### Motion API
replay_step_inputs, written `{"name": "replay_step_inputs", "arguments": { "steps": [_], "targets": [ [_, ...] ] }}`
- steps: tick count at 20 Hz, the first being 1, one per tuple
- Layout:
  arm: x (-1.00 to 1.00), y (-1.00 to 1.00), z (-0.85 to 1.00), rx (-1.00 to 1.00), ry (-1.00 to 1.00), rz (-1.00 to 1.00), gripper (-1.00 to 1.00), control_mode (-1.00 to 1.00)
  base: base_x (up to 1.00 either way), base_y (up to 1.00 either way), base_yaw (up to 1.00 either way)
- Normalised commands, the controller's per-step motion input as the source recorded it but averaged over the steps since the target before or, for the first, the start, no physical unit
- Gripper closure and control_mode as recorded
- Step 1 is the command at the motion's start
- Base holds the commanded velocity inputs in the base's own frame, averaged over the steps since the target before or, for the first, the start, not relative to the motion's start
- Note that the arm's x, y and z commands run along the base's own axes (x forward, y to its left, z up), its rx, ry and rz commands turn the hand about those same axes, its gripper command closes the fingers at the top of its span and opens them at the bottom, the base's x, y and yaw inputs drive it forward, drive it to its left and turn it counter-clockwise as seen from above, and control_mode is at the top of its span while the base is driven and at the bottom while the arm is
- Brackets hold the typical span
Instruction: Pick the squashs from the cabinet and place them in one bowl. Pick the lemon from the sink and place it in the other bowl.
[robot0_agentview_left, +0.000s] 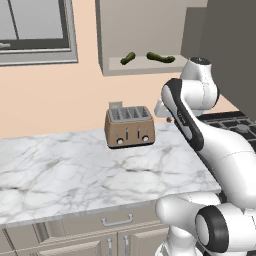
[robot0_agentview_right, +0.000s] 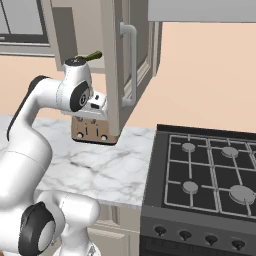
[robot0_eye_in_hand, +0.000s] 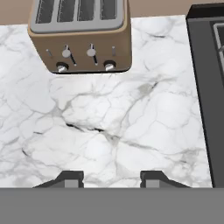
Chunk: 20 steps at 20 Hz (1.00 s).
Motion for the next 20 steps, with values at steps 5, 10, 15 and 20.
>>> {"name": "replay_step_inputs", "arguments": {
  "steps": [5, 10, 15, 20],
  "targets": [
    [0.00, 0.00, 0.00, 0.01, 0.00, 0.00, -1.00, -1.00, 0.00, 0.00, 0.00],
    [0.00, 0.00, 0.02, 0.01, 0.00, 0.00, -1.00, -1.00, 0.00, 0.00, 0.00],
    [-0.09, 0.00, 0.17, 0.01, -0.01, 0.00, -1.00, -1.00, 0.00, 0.00, 0.00],
    [-0.10, 0.00, 0.23, 0.00, -0.05, 0.00, -1.00, -1.00, 0.00, 0.00, 0.00]
  ]
}}
